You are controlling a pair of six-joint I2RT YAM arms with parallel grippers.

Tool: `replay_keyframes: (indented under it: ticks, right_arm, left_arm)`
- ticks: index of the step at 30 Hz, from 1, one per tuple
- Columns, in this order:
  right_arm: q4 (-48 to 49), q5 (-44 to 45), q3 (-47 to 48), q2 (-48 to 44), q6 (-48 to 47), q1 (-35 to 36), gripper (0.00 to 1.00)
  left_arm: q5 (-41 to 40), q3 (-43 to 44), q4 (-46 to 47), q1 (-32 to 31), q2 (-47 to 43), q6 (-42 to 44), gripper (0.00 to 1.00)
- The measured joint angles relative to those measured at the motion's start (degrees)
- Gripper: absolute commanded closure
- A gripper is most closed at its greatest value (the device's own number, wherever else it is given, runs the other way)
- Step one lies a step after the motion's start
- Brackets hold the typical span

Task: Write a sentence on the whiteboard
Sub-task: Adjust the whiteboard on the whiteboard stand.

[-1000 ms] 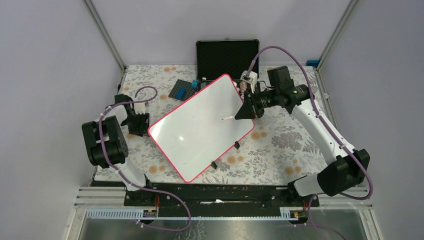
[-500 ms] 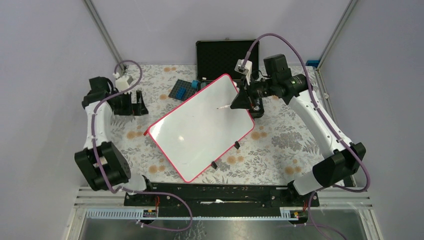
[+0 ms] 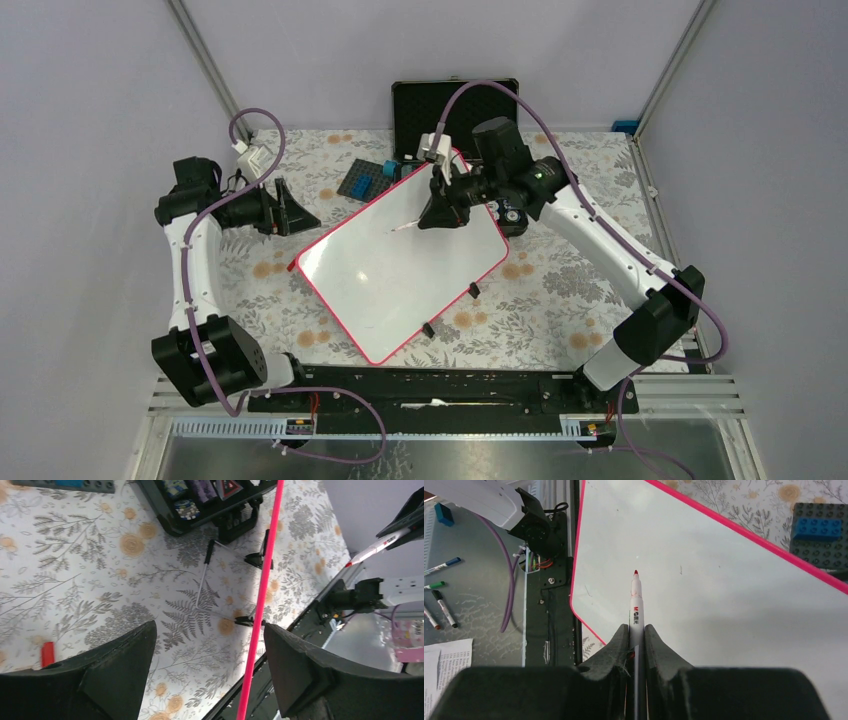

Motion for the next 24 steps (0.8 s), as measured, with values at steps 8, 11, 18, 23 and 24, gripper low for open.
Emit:
replay_keyframes:
  ticks: [8, 11, 18, 23, 24]
  right_arm:
    - [-3.1, 5.9, 9.6, 3.7, -1.0, 1.9, 1.00]
    - [-6.5, 7.3, 12.4, 4.2, -1.9, 1.9, 1.00]
    - [-11.5, 9.0, 18.5, 9.7, -2.5, 1.9, 1.00]
    - [-17.8, 9.9, 27.6, 18.0, -2.1, 1.9, 1.00]
    - [-19.9, 10.2, 31.1, 20.4, -2.2, 1.9, 1.00]
  left_arm:
    - [1.5, 0.0, -1.1, -0.4, 0.5, -0.2, 0.08]
    - [0.7, 1.0, -1.1, -0.5, 0.7, -0.2, 0.07]
    - [-2.9, 1.3, -1.5, -0.6, 2.3, 2.4, 0.04]
    - [-4.4, 2.4, -5.3, -0.6, 5.0, 5.6, 0.01]
    - [-4.5, 2.6, -6.2, -0.6, 5.4, 6.3, 0.01]
